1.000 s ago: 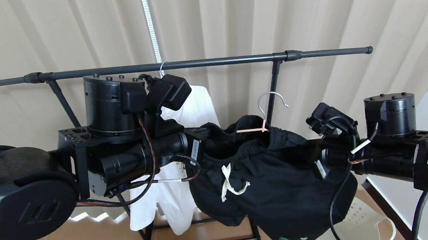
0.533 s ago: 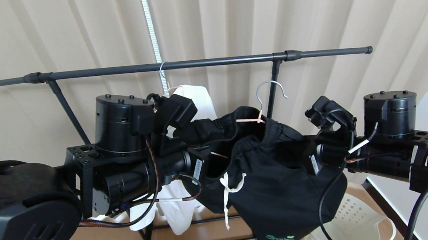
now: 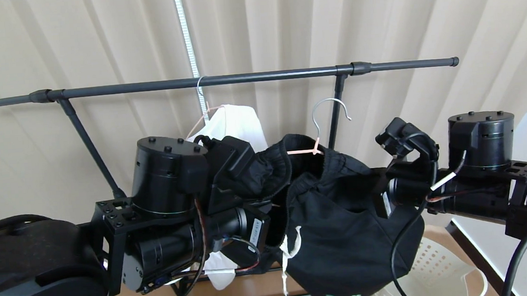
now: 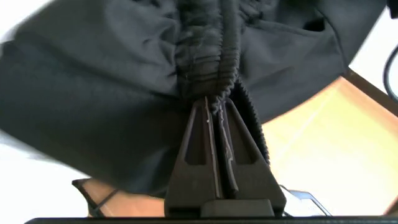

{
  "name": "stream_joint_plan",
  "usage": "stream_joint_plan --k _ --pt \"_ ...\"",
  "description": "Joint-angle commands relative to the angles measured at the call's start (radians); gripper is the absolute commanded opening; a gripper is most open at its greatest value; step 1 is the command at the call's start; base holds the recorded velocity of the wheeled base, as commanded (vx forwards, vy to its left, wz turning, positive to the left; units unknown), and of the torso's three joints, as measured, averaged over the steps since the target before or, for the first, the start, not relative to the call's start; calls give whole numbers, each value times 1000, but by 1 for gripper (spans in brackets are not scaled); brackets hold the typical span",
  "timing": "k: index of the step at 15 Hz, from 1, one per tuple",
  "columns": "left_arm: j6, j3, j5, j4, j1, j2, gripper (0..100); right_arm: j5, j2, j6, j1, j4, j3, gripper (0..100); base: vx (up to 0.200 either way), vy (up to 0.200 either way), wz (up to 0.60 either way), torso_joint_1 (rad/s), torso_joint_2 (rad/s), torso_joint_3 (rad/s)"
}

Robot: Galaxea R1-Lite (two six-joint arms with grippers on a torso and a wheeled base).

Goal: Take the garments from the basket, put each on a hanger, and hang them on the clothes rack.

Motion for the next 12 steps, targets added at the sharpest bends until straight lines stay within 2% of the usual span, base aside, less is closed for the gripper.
stream_joint_plan --k 1,5,8,12 --pt "-15 -3 -1 -2 -10 15 0 12 -6 0 1 -20 8 0 0 0 0 0 0 0" --pt "-51 -12 -1 -14 -12 32 0 52 -1 0 1 -150 59 0 0 0 0 0 0 0" --pt "-86 -29 2 -52 -12 59 0 68 -9 0 1 -159 63 0 0 0 0 0 0 0" --pt "-89 -31 5 -72 -21 84 0 86 -27 0 1 -159 73 0 0 0 0 0 0 0"
